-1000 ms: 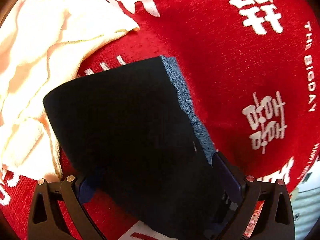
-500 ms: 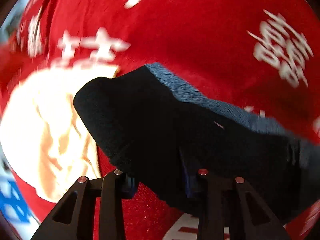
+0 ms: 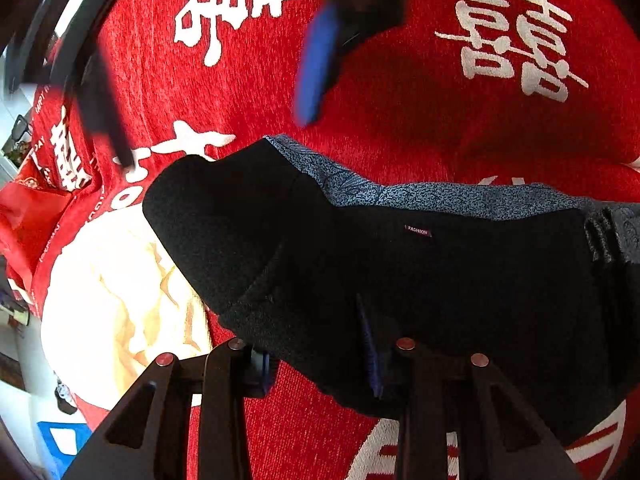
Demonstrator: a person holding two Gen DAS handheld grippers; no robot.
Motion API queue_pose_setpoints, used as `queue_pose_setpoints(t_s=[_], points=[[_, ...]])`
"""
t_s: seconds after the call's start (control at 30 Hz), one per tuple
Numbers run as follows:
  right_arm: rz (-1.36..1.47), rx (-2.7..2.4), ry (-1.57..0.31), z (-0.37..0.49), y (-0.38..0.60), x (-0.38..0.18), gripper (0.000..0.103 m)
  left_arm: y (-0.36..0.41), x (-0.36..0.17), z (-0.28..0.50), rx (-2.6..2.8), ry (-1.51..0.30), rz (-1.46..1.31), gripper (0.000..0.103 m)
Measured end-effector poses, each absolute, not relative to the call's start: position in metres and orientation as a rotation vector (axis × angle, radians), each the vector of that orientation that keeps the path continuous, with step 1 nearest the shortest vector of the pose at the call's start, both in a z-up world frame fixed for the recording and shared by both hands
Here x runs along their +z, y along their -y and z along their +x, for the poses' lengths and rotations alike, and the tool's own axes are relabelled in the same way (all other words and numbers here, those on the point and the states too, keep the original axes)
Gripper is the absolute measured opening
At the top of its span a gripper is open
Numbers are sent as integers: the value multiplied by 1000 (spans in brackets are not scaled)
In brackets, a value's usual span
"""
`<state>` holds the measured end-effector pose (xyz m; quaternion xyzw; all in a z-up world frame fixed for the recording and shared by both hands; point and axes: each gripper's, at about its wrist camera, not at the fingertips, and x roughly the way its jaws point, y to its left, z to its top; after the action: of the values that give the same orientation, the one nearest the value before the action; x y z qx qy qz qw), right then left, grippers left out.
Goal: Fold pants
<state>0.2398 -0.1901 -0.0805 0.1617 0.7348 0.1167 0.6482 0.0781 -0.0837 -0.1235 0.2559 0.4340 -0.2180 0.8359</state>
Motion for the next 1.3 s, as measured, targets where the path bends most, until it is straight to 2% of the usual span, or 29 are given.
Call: queue_pose_setpoints(t_s=[0.2,0.23,0.27,0.3,0.33,0.37,0.53,0.93,1.3], points=[[281,240,-1832,248,168,-121,85,95,-119,64,-461,-894,553,36],[275,226,-1848,248,169,-125,82,100,-116,61,-461,-889,556,36],[276,215,-1861,244,173,-129,74,103,-115,58,-463,-885,560,36],[291,220,-1864,241,177,-131,42,106,-114,56,-469,-887,562,36],[320,225,-1857,237,182,-131,24,98,-111,52,-474,-892,562,36],[351,218,-1835,234,190,-129,22,98,-108,50,-481,-896,561,36],[398,227,-1705,209,217,-102,18,114,-86,30,-522,-861,568,36],[630,244,-1421,124,307,-24,18,159,-9,-44,-678,-731,588,36],[865,148,-1130,-36,411,22,18,231,42,-148,-942,-756,588,36]])
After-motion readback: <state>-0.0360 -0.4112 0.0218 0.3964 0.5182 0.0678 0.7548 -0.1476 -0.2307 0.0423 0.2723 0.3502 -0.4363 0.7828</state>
